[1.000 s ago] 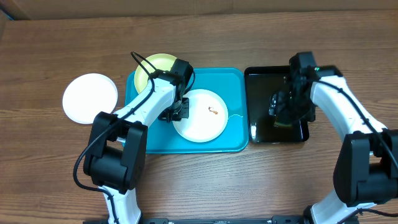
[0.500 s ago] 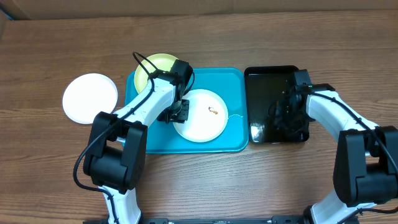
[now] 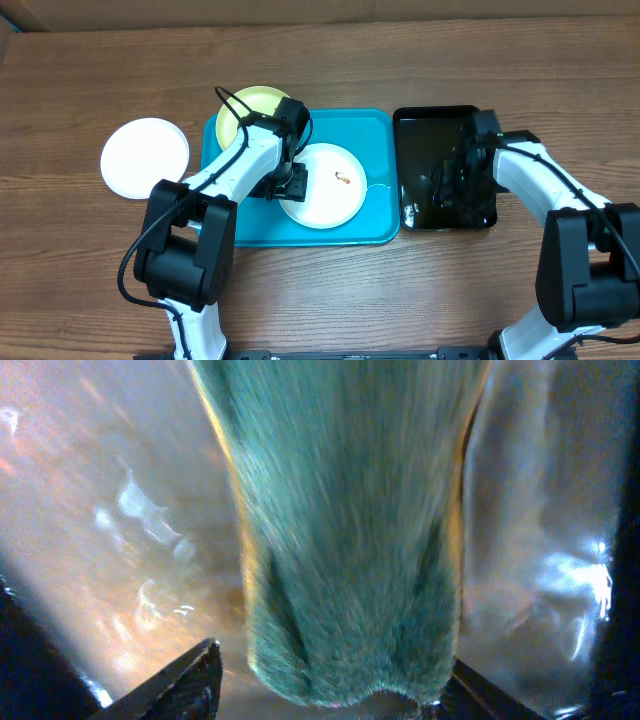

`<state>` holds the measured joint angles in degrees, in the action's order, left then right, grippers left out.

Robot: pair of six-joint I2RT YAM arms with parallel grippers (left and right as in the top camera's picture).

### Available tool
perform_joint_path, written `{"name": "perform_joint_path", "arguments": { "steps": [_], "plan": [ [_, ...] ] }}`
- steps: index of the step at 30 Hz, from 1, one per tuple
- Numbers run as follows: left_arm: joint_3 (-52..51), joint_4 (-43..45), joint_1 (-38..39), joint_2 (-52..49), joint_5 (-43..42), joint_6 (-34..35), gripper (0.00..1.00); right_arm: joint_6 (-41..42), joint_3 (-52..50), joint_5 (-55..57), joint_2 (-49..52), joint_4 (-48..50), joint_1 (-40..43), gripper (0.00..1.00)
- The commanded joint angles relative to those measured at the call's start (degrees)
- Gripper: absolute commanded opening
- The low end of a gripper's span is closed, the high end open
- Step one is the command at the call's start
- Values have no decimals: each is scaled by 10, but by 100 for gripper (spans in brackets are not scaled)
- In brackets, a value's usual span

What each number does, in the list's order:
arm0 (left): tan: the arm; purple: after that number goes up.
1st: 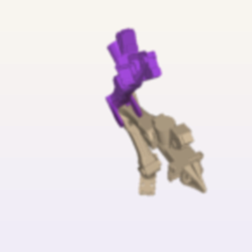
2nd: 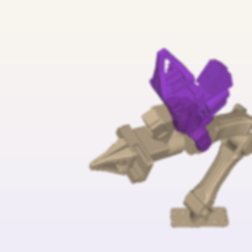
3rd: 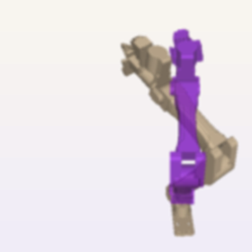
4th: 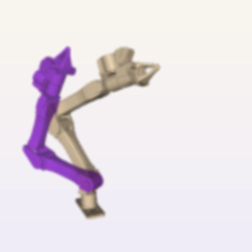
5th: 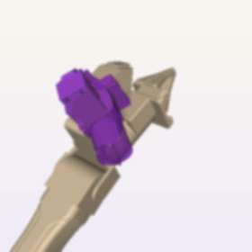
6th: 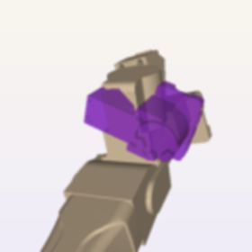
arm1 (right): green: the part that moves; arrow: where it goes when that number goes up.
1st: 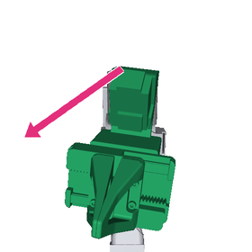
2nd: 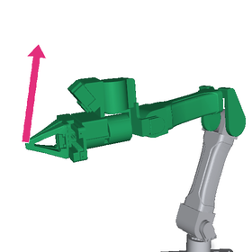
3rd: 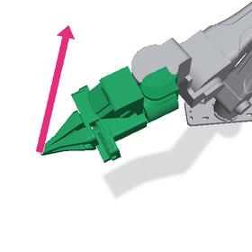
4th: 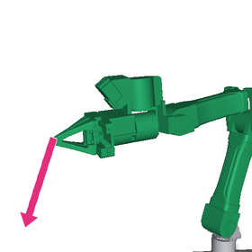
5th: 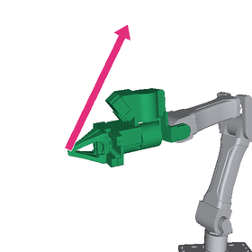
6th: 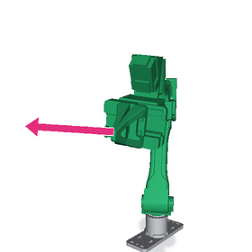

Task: Clean dirty plates on tray and stack at the side
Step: 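Grasp the green sponge in the black tray with right gripper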

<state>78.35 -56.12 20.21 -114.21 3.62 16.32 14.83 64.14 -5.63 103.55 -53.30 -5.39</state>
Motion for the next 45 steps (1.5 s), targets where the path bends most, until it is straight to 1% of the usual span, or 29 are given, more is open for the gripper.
{"name": "perform_joint_path", "arguments": {
  "steps": [1,3,5,8,10,11,12,13,15,16,17,18,21,23,26,31,34,37,40,45],
  "plan": [
    [-3,-1,0,12,-7,-2,68,-2,32,58,-14,16,-1,69],
    [-3,0,0,12,-7,-2,68,-2,28,103,-13,23,-1,73],
    [-3,-1,0,12,-7,-2,68,-2,19,123,-13,26,-1,76],
    [-3,-2,3,12,-7,-2,68,2,-5,109,-13,53,-1,77],
    [-3,0,3,12,-7,-2,68,2,-21,77,-13,79,-2,78],
    [-3,0,3,12,-7,-2,68,2,-27,57,-13,84,-2,76],
    [-3,0,4,12,-7,-2,69,2,-30,43,-13,82,-2,72],
    [-3,0,4,12,-7,-2,68,2,-31,30,-13,78,-3,66],
    [-3,0,4,12,-7,-2,69,2,-31,9,-13,68,-5,51],
    [-3,0,4,12,-7,-2,68,2,-31,2,-13,63,-7,42],
    [-3,0,4,12,-7,-2,68,4,-31,-8,-13,58,-9,37],
    [-3,-1,4,12,-7,-2,68,17,-31,-22,-13,51,-11,37],
    [-3,-2,4,12,-7,0,69,52,-31,-52,-13,39,-17,41],
    [-3,-2,4,12,-7,0,69,59,-28,-52,-13,29,-17,47],
    [-3,-2,4,12,-7,0,69,58,-16,-52,-13,8,-17,50],
    [-3,-2,4,12,-7,0,70,53,51,-46,-13,-49,-17,56],
    [-3,-4,4,12,-7,0,71,43,83,-7,-13,-62,-17,63],
    [-3,-7,4,12,-7,0,72,43,86,63,-13,-53,-17,73],
    [-3,-8,4,12,-7,0,73,43,81,105,-13,-32,-17,77],
    [-3,-9,4,12,-7,2,74,43,57,105,-13,16,-17,80]
  ]
}}
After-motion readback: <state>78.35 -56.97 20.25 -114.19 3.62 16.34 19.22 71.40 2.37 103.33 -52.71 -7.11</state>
